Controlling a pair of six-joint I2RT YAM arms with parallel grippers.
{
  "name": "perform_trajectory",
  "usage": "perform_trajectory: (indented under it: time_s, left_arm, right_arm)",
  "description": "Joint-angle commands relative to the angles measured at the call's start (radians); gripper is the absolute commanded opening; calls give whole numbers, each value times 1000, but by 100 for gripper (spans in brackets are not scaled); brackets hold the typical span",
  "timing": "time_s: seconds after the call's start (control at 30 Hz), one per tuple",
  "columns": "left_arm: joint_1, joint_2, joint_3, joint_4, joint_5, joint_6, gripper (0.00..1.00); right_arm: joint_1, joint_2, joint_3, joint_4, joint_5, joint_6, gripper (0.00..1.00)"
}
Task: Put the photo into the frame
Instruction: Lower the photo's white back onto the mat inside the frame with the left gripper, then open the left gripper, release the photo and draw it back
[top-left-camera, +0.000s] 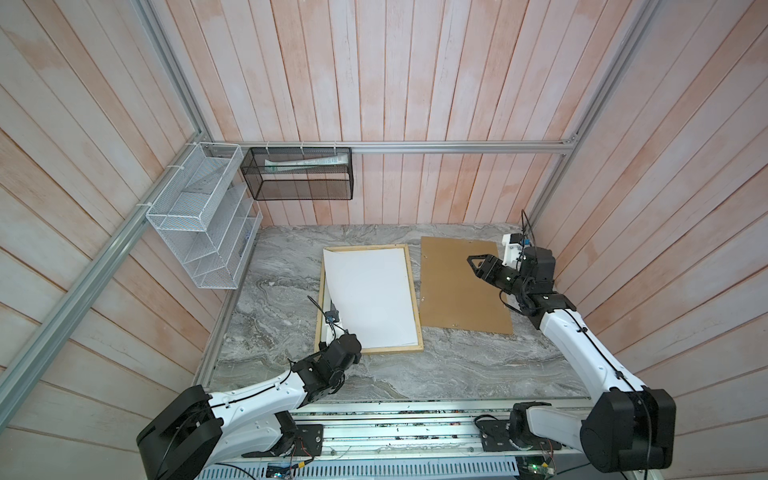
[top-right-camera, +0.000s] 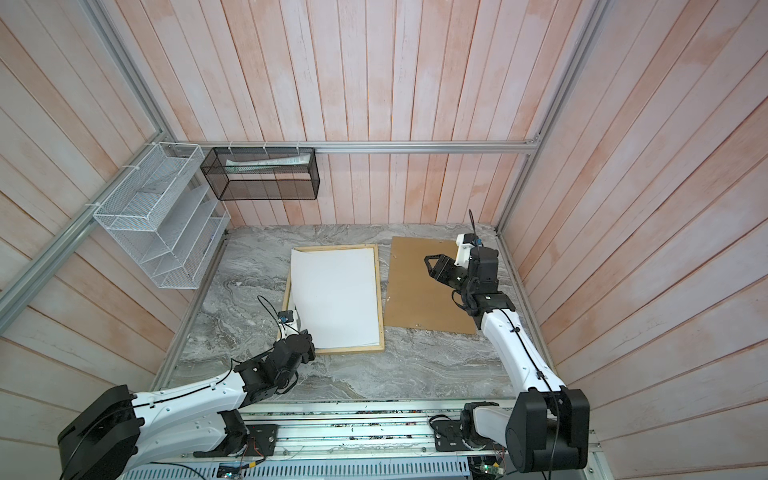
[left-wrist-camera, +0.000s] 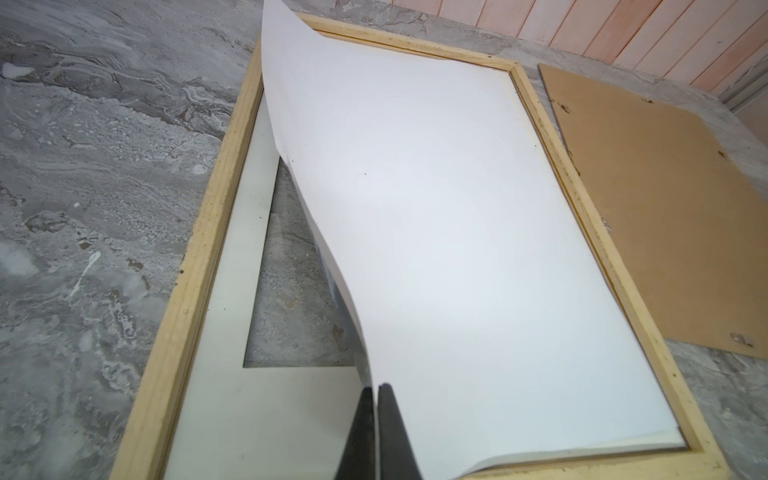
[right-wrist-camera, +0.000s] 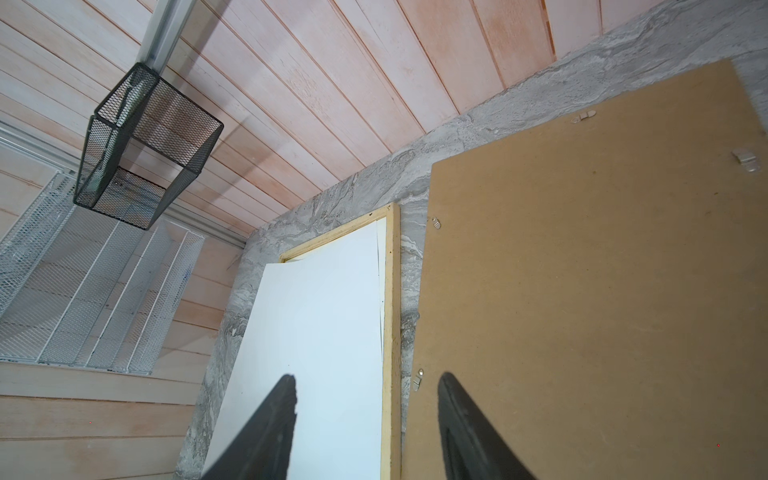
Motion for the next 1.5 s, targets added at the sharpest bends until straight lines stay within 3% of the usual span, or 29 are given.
perform_trajectory:
  time_s: [0.0,0.23,0.6,0.8,0.93,1.17,1.47]
  left_arm:
    - [4,-9,-12,56,-8,76,0]
    - [11,2,-17,135,2,145,0]
    - [76,42,-9,150,61,154,0]
    - [93,52,-3,146,79,155,39]
    - [98,53,6,132,83,153,54]
    - [107,52,51,44,68,123,63]
    - [113,13,186,-209,62,37,66]
  right_arm:
    - [6,-7,15,5,11,-4,56]
    - [8,-3,9,9,13,-4,56]
    - [9,-10,0,7,21,-7,56]
    - [10,-13,2,4,24,-8,56]
    - [9,-13,2,4,24,-7,56]
    - [10,-15,2,2,24,-9,56]
    - [10,-22,-1,1,27,-13,56]
